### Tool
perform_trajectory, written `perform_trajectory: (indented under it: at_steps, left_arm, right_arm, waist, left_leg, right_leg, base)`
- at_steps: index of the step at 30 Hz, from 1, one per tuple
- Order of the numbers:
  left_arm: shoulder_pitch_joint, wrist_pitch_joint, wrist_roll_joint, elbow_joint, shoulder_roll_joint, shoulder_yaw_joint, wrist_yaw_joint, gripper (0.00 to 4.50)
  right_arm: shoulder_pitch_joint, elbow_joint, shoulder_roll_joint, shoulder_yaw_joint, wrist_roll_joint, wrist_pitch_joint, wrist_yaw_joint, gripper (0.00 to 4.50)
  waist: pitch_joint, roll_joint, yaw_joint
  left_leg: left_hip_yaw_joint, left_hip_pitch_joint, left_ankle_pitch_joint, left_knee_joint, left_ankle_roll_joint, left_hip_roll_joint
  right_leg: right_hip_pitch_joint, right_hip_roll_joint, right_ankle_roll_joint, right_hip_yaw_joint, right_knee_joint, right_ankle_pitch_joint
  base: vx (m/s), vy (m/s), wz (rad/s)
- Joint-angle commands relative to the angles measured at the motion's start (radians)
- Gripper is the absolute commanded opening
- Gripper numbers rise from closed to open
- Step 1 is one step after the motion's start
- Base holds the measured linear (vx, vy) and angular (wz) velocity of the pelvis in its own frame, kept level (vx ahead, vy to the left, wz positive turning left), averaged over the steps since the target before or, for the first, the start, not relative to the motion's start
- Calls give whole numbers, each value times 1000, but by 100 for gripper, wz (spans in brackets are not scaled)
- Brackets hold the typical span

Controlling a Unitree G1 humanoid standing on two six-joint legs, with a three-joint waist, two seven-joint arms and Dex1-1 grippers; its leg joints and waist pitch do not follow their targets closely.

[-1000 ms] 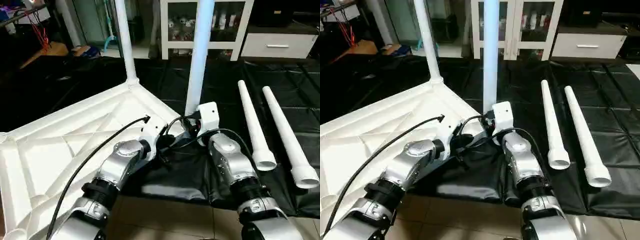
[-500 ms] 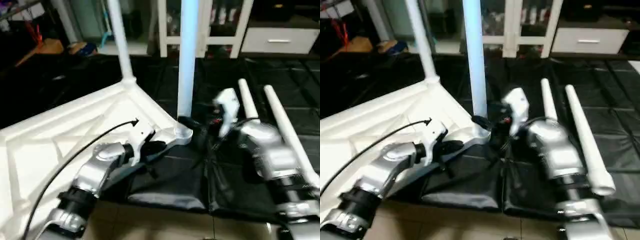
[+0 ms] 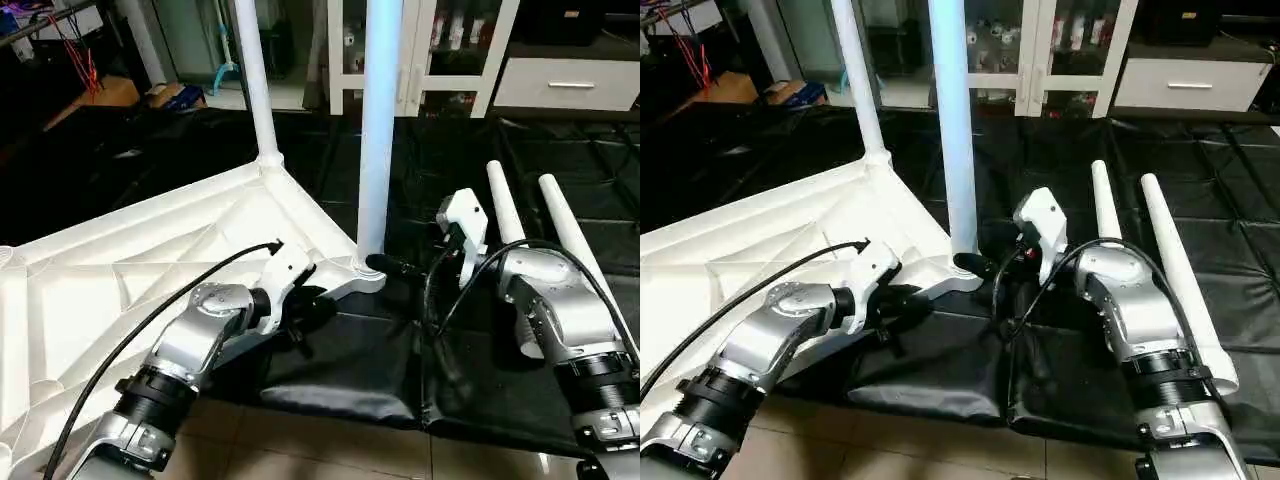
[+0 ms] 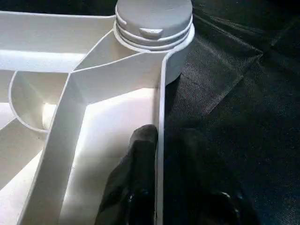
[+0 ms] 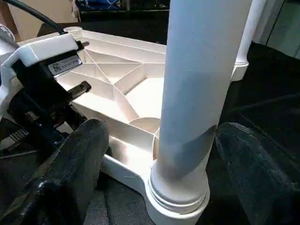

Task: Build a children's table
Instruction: Rotate leg to tighten

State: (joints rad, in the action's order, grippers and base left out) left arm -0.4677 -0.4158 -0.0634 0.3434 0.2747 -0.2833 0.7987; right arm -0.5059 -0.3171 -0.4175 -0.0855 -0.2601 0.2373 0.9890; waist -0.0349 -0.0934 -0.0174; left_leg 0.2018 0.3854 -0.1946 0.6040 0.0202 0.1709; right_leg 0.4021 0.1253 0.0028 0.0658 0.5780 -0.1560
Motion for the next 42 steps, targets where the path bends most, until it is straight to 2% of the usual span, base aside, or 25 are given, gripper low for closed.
perform_trajectory:
  at_steps: [1, 4, 5, 8, 11, 14, 17, 19, 21, 22, 23, 25, 26, 27, 30, 31, 36, 37, 39, 42]
  left_arm:
    - [7, -13, 9, 32, 6, -4, -9, 92]
    - [3, -4, -1, 47, -1, 6, -8, 92]
    - [-1, 10, -2, 64, -6, 11, -11, 76]
    - [-6, 23, -7, 87, -13, 16, -5, 55]
    - [-6, 39, -13, 99, -20, 21, 7, 29]
    - [2, 39, -11, 94, -14, 12, 18, 12]
    - [20, 30, -12, 78, -8, -2, 37, 4]
    - [38, 34, -3, 68, -1, -22, 49, 4]
    - [62, 20, -9, 45, -5, -36, 67, 4]
    - [63, 18, -9, 43, -4, -38, 70, 4]
    - [70, 12, -11, 35, -2, -45, 79, 4]
    - [73, 10, -12, 31, -1, -47, 83, 4]
    - [80, 3, -16, 16, 2, -51, 93, 4]
    - [82, 2, -16, 11, 2, -52, 93, 4]
    - [85, -2, -17, 2, 5, -51, 94, 4]
    - [91, -9, -18, -18, 10, -50, 94, 4]
    - [96, -18, -16, -47, 28, -52, 109, 4]
    - [98, -21, -14, -54, 33, -53, 112, 1]
    - [101, -24, -12, -60, 36, -55, 116, 1]
    - [105, -27, -11, -66, 41, -59, 123, 0]
  right_arm:
    - [-15, 5, 2, -3, 7, -1, -4, 395]
    - [-12, -2, 0, -2, 10, -7, -12, 395]
    - [-12, -15, -1, -3, 22, -19, -21, 395]
    - [-19, -55, -7, 1, 40, -41, -32, 395]
    - [-25, -106, -36, -22, 77, -77, -9, 395]
    - [-24, -128, -46, -37, 95, -93, 3, 395]
    - [-30, -161, -39, -38, 108, -119, -13, 395]
    - [-44, -195, -25, -34, 117, -144, -31, 395]
    - [-78, -240, 0, -24, 109, -154, -37, 395]
    - [-80, -242, 2, -24, 108, -154, -37, 395]
    - [-88, -252, 10, -26, 107, -154, -37, 395]
    - [-92, -259, 14, -27, 108, -156, -38, 395]
    - [-93, -266, 20, -43, 114, -166, -22, 395]
    - [-92, -268, 22, -48, 116, -168, -17, 395]
    - [-93, -277, 27, -55, 118, -166, -4, 395]
    - [-99, -300, 30, -66, 120, -172, 26, 395]
    - [-104, -324, 13, -91, 144, -186, 70, 395]
    - [-109, -333, 12, -88, 142, -188, 75, 378]
    - [-114, -343, 11, -87, 143, -187, 85, 378]
    - [-116, -349, 11, -88, 143, -182, 94, 350]
  waist:
    - [63, 9, 2]
    - [63, 11, 1]
    - [64, 7, 1]
    - [64, 10, 2]
    - [63, 10, 2]
    - [63, 10, 0]
    - [63, 15, -3]
    - [64, 12, -5]
    - [68, 18, -8]
    - [68, 16, -8]
    - [67, 21, -4]
    - [68, 15, 0]
    - [68, 20, 2]
    - [68, 24, 1]
    - [67, 20, 2]
    - [66, 27, 4]
    - [64, 26, 3]
    - [64, 25, 3]
    - [64, 24, 2]
    - [65, 25, 3]
  left_leg:
    - [-26, -16, -269, -80, -59, 45]
    - [-25, -15, -260, -78, -68, 44]
    - [-26, -16, -256, -78, -69, 44]
    - [-24, -16, -261, -77, -68, 43]
    - [-23, -18, -281, -76, -64, 43]
    - [-25, -15, -286, -78, -66, 44]
    - [-25, -12, -280, -77, -77, 44]
    - [-27, -9, -266, -77, -82, 45]
    - [-26, -8, -241, -73, -95, 45]
    - [-27, -9, -233, -73, -99, 46]
    - [-23, -11, -212, -71, -115, 46]
    - [-22, -12, -203, -70, -122, 46]
    - [-24, -10, -193, -70, -126, 47]
    - [-22, -11, -192, -70, -127, 47]
    - [-23, -13, -201, -71, -123, 47]
    - [-22, -13, -212, -71, -120, 47]
    - [-23, -13, -248, -76, -99, 49]
    - [-23, -13, -247, -76, -95, 49]
    - [-24, -13, -243, -76, -96, 49]
    - [-23, -11, -234, -74, -103, 48]
  right_leg:
    - [-45, 17, -234, -20, -58, -210]
    - [-45, 17, -237, -20, -58, -204]
    - [-45, 17, -237, -19, -58, -203]
    - [-44, 18, -237, -19, -60, -214]
    - [-42, 17, -239, -19, -63, -232]
    - [-45, 18, -232, -18, -62, -244]
    - [-45, 19, -228, -18, -64, -256]
    - [-47, 20, -229, -17, -62, -253]
    - [-47, 21, -240, -17, -58, -228]
    - [-47, 21, -244, -17, -56, -219]
    - [-44, 19, -247, -18, -56, -202]
    - [-44, 19, -250, -18, -54, -195]
    - [-46, 21, -248, -17, -53, -200]
    - [-45, 20, -248, -18, -54, -203]
    - [-43, 19, -247, -18, -54, -216]
    - [-43, 20, -244, -19, -55, -235]
    - [-41, 20, -234, -20, -58, -273]
    - [-41, 20, -235, -21, -58, -265]
    - [-42, 19, -237, -20, -57, -255]
    - [-43, 20, -241, -20, -56, -241]
  base:
    - [0, 0, 0]
    - [0, 0, 0]
    - [0, 0, 0]
    - [0, 0, 0]
    - [0, 0, 0]
    - [0, 0, 0]
    - [0, 0, 0]
    - [0, 0, 0]
    - [0, 0, 0]
    - [0, 0, 0]
    - [0, 0, 0]
    - [0, 0, 0]
    - [0, 0, 0]
    - [0, 0, 0]
    - [0, 0, 0]
    - [0, 0, 0]
    - [0, 0, 0]
    - [0, 0, 0]
    - [0, 0, 0]
    - [0, 0, 0]
